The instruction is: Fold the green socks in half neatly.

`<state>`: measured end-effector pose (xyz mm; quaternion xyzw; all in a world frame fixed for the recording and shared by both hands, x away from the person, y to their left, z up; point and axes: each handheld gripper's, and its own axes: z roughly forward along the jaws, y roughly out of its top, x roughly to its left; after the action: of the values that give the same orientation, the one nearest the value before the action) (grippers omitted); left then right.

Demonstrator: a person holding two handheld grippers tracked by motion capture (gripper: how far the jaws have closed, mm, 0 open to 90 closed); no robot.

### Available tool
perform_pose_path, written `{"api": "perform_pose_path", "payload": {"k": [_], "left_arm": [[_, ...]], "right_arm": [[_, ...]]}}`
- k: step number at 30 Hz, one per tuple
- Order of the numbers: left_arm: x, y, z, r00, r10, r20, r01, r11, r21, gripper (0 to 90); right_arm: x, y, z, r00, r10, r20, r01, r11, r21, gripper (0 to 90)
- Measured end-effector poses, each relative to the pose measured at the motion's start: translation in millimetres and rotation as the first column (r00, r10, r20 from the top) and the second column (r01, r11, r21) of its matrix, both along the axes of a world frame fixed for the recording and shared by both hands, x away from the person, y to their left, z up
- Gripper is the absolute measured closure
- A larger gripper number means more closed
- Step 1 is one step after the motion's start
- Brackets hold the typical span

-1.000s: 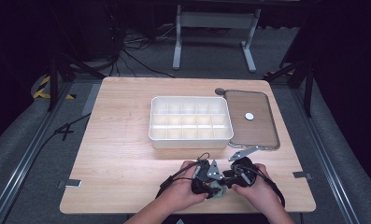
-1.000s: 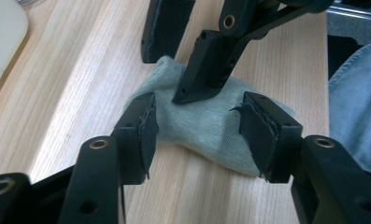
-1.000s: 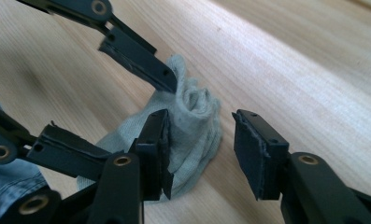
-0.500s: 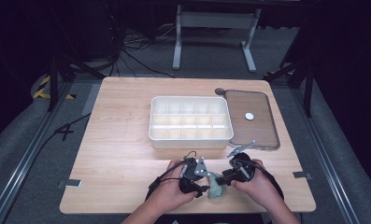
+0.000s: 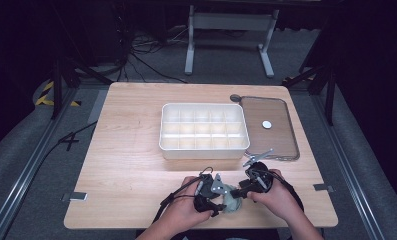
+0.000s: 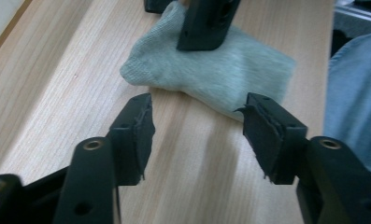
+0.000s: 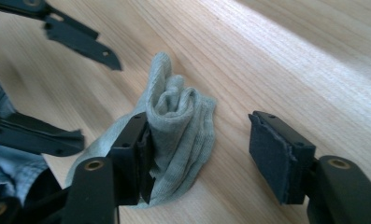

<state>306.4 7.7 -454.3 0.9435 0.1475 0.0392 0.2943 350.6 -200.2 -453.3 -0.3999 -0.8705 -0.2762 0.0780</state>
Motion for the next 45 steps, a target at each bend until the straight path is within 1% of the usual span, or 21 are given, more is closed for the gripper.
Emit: {"api": "perform_pose_path", "payload": {"k": [1,3,7,8,11,13,15,17,20,23,26,32,33,36,39,40,41,42,43,44,45], "left_arm": [[-0.2,-1.0,-1.2,0.9999,0.010,0.004,-0.011,0.9999,0.009,41.6],[0.0,-2.1,-2.0,0.9999,0.010,0.010,-0.011,0.9998,0.019,40.8],[0.1,-1.6,-2.2,0.9998,0.013,0.016,-0.014,0.9997,0.021,40.6],[-0.1,-1.3,-2.2,0.9998,0.015,0.015,-0.015,0.9996,0.024,40.6],[0.0,-0.9,-2.7,0.9998,0.012,0.014,-0.013,0.9996,0.026,40.7],[-0.4,-0.8,-2.4,0.9998,0.015,0.015,-0.015,0.9995,0.028,40.7],[0.0,-0.1,-2.0,0.9999,0.010,0.013,-0.010,0.9995,0.029,40.6],[0.2,1.4,-1.1,0.9998,0.015,0.014,-0.015,0.9994,0.030,40.5],[1.1,4.4,-0.1,0.9997,0.022,0.014,-0.023,0.9994,0.026,40.4],[2.9,8.0,1.5,0.9992,0.037,0.016,-0.037,0.9991,0.019,40.4],[4.9,11.9,2.2,0.9986,0.051,0.016,-0.051,0.9986,0.015,40.3],[10.4,22.9,6.3,0.9969,0.077,0.014,-0.077,0.9970,-0.003,40.2],[11.6,25.8,7.8,0.9962,0.084,0.022,-0.084,0.9964,-0.006,40.1],[15.2,35.1,11.9,0.9940,0.108,0.018,-0.107,0.9939,-0.027,40.1],[20.2,47.0,16.6,0.9889,0.147,0.022,-0.147,0.9887,-0.032,40.0],[21.2,49.7,17.3,0.9868,0.160,0.020,-0.160,0.9864,-0.040,40.0],[21.2,49.7,17.3,0.9868,0.160,0.020,-0.160,0.9864,-0.040,40.0],[23.4,55.4,19.0,0.9839,0.178,0.018,-0.177,0.9833,-0.044,39.8],[24.7,58.8,19.6,0.9823,0.186,0.015,-0.186,0.9814,-0.049,39.8],[27.0,65.3,21.1,0.9789,0.204,0.009,-0.204,0.9777,-0.051,39.7],[27.0,65.3,21.1,0.9789,0.204,0.009,-0.204,0.9777,-0.051,39.6]], "right_arm": [[0.1,0.2,0.3,1.0000,0.001,-0.006,-0.001,1.0000,0.004,40.5],[-0.5,2.8,2.7,1.0000,0.008,0.004,-0.008,0.9999,-0.006,40.4],[-0.6,6.1,2.2,0.9998,0.019,0.009,-0.019,0.9996,-0.021,41.0],[-0.8,6.8,1.3,0.9999,0.015,0.001,-0.015,0.9996,-0.025,41.0],[0.1,6.6,0.0,0.9997,0.025,-0.001,-0.025,0.9995,-0.018,43.3],[-0.5,7.9,0.1,0.9994,0.036,-0.001,-0.036,0.9992,-0.019,47.6],[-0.1,8.1,-1.7,0.9986,0.050,-0.021,-0.049,0.9987,0.008,55.5],[1.6,6.3,-4.3,0.9970,0.062,-0.045,-0.060,0.9970,0.049,59.1],[4.0,4.0,-6.5,0.9946,0.059,-0.085,-0.053,0.9955,0.079,63.7],[5.8,2.6,-8.5,0.9912,0.057,-0.120,-0.045,0.9939,0.101,68.9],[5.6,3.1,-7.5,0.9907,0.063,-0.120,-0.051,0.9936,0.101,71.6],[-1.7,9.3,2.0,0.9958,0.074,-0.054,-0.071,0.9962,0.051,73.7],[-3.0,10.3,4.3,0.9963,0.077,-0.039,-0.075,0.9962,0.043,73.8],[-6.1,11.4,12.3,0.9961,0.084,0.025,-0.085,0.9962,0.018,73.9],[-9.0,10.7,24.6,0.9892,0.083,0.121,-0.083,0.9965,0.000,73.8],[-9.4,10.1,28.2,0.9866,0.081,0.141,-0.082,0.9966,-0.001,73.8],[-9.4,10.1,28.2,0.9866,0.081,0.141,-0.082,0.9966,-0.001,73.8],[-9.5,8.9,36.0,0.9809,0.075,0.179,-0.076,0.9971,-0.001,73.8],[-9.5,8.9,36.0,0.9809,0.075,0.179,-0.076,0.9971,-0.001,73.8],[-7.9,8.3,42.6,0.9761,0.074,0.204,-0.073,0.9973,-0.011,73.7],[-7.9,8.3,42.6,0.9761,0.074,0.204,-0.073,0.9973,-0.011,73.7]]}}
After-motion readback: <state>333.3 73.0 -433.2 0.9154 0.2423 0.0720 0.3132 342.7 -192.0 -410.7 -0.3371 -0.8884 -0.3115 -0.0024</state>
